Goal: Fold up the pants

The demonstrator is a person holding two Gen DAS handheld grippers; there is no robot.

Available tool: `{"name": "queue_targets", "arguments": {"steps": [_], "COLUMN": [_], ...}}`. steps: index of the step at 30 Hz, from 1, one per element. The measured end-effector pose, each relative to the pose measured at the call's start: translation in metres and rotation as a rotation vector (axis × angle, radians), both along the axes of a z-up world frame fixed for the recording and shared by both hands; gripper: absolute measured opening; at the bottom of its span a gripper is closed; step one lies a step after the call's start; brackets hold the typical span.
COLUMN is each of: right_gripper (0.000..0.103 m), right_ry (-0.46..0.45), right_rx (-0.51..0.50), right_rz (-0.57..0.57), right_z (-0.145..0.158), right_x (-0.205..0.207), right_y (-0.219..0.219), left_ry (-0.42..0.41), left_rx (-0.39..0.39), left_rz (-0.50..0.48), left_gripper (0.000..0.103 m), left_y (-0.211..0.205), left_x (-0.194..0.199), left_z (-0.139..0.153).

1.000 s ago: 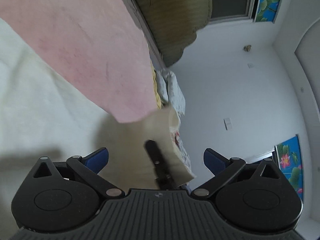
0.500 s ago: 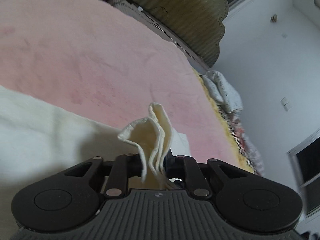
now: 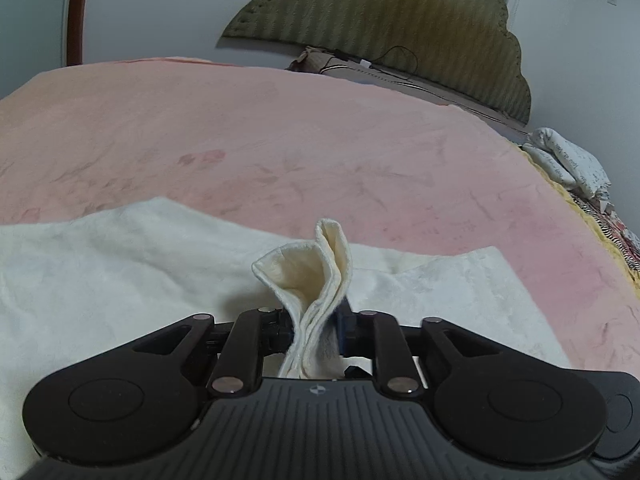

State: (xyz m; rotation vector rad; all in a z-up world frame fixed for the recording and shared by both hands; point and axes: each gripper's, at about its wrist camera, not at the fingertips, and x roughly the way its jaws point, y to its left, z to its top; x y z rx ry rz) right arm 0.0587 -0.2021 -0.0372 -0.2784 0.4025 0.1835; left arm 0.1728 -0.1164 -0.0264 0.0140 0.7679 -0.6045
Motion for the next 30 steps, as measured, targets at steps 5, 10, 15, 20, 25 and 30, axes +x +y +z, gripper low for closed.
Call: {"name": "queue_targets", "arguments": {"steps": [5, 10, 15, 20, 25, 30], "right_gripper": [0.014, 0.025, 0.033, 0.033, 0.033, 0.033], "right_ry": [0.065, 0.107, 0.115, 0.139, 0.162, 0.142], "right_rx": [-0.073, 0.008, 0.247, 0.332, 0.248, 0.314], "right_rz": [0.011, 0.035, 0.134, 0.0, 0.007, 0.014], "right_z": [-0.014, -0.001, 0.019, 0.01, 0.003, -0.001], "right_x": [0.014, -0.005, -0.044, -0.024, -0.016, -0.026], "right_y": [0.019, 0.014, -0.019, -0.047, -0.026, -0.028], "left_ry": [-0.04, -0.08, -0.197, -0.272, -0.402, -0.38], "left_rx": [0.038, 0.044, 0.2, 0.369, 0.542, 0.449], "left_rz": [0.055, 0.211, 0.331, 0.214, 0.198, 0.193], "left_gripper": [0.065, 0.075, 0.075, 0.081, 0.085, 0.1], "left_y": [0.004, 0.039, 0.064, 0.043, 0.038, 0.073], "left_x": [0.001, -0.005, -0.023, -0.036, -0.061, -0.086], "left_z": [-0.006, 0.008, 0.022, 0.012, -0.008, -0.02]}}
